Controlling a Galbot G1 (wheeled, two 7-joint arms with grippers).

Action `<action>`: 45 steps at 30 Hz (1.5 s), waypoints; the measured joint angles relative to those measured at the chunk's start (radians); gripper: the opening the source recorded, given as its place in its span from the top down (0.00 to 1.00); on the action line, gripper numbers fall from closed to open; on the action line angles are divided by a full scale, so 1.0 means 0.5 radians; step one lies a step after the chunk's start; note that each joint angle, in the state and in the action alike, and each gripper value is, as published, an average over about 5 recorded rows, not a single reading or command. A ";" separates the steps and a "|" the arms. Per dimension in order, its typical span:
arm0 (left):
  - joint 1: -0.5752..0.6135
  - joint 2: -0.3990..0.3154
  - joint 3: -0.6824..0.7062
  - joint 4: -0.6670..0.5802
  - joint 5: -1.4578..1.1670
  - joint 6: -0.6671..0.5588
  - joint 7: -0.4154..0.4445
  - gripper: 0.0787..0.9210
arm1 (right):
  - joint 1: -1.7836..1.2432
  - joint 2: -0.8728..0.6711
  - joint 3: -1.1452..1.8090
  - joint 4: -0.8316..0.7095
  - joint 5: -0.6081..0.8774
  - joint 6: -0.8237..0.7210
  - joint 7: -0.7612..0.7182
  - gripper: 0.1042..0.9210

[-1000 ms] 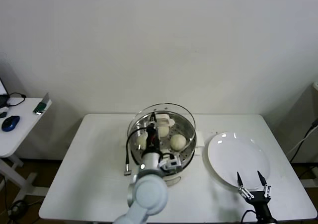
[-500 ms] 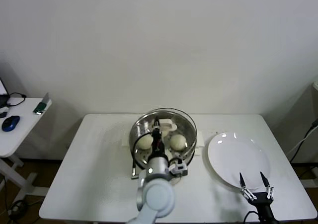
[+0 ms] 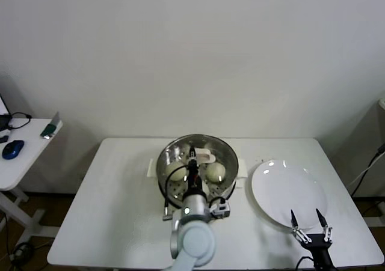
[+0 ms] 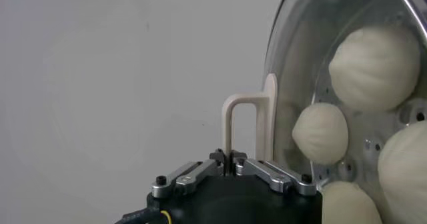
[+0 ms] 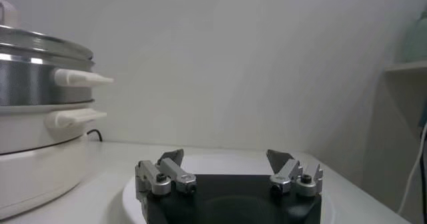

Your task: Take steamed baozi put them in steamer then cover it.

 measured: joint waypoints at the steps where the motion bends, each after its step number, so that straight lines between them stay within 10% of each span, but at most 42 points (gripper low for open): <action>1: -0.003 0.000 -0.004 0.006 0.001 0.000 -0.001 0.93 | -0.002 -0.001 0.001 0.000 0.001 0.002 0.000 0.12; 26: -0.027 0.000 -0.027 0.085 -0.001 -0.017 -0.052 0.92 | -0.013 0.029 0.008 0.001 -0.003 0.020 0.000 0.12; 45: 0.055 0.101 0.028 -0.105 -0.122 -0.051 -0.034 0.29 | 0.002 0.034 0.005 -0.008 -0.005 -0.019 -0.032 0.12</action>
